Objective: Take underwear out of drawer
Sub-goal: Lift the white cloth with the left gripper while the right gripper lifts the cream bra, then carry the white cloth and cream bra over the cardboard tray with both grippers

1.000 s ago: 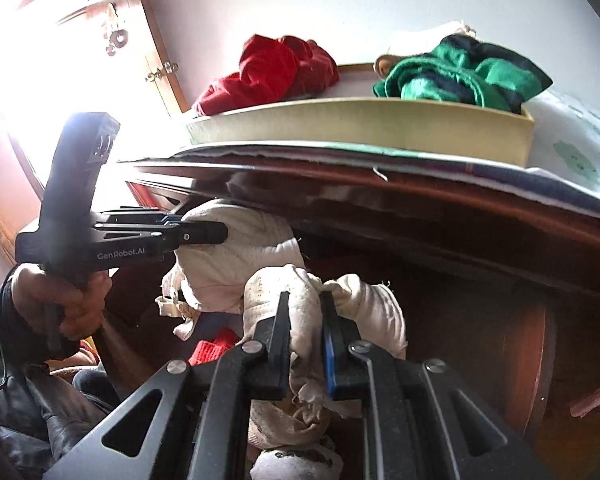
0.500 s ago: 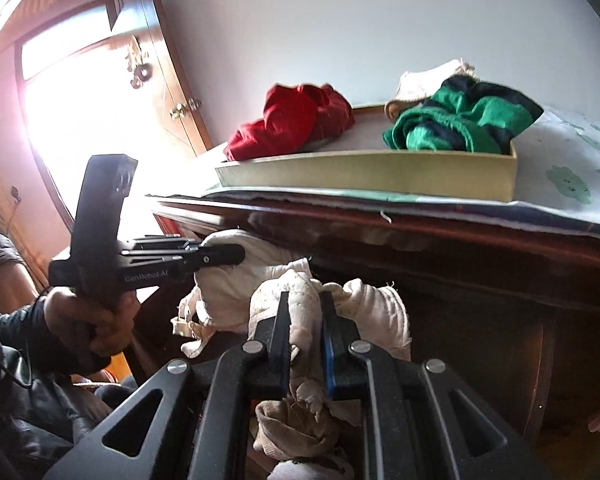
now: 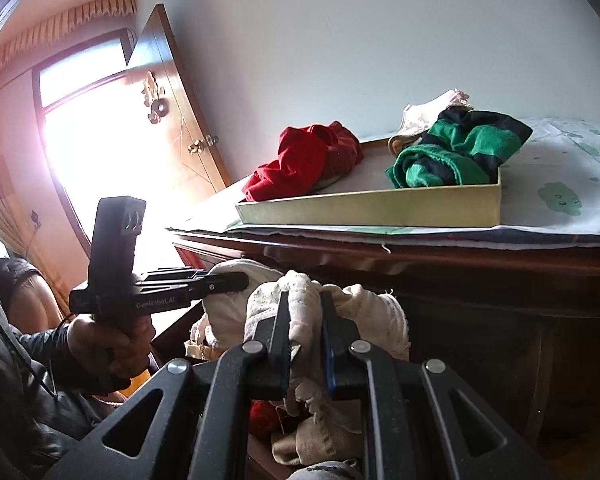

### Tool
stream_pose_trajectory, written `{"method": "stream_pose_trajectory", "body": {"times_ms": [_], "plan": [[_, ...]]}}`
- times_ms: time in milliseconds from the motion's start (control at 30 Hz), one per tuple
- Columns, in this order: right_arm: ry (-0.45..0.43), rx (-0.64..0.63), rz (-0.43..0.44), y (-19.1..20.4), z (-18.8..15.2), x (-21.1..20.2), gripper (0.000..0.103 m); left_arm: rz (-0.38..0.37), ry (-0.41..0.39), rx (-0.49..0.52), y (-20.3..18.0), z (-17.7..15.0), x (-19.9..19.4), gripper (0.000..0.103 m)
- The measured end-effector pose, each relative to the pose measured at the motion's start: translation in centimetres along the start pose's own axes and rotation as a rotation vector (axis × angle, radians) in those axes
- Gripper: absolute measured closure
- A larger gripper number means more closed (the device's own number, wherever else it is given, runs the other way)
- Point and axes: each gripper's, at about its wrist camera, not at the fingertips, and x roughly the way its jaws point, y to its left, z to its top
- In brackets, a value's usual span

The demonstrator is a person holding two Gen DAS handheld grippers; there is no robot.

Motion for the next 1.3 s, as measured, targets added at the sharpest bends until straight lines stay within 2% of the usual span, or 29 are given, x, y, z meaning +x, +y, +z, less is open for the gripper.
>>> {"method": "stream_pose_trajectory", "body": {"times_ms": [367,900,1300], "plan": [[-0.060,0.005,0.038,0.0,0.0,-1.3,0.090,0.002,-0.056,0.025,-0.6,0.5,-2.1,0.097],[-0.080,0.018,0.031,0.5,0.4,-1.2,0.090,0.000,-0.093,0.025,-0.9,1.2,-3.8,0.097],[-0.127,-0.021,0.028,2.2,2.1,-2.7,0.090,0.000,-0.158,0.045,-1.6,2.5,-6.2,0.097]]}}
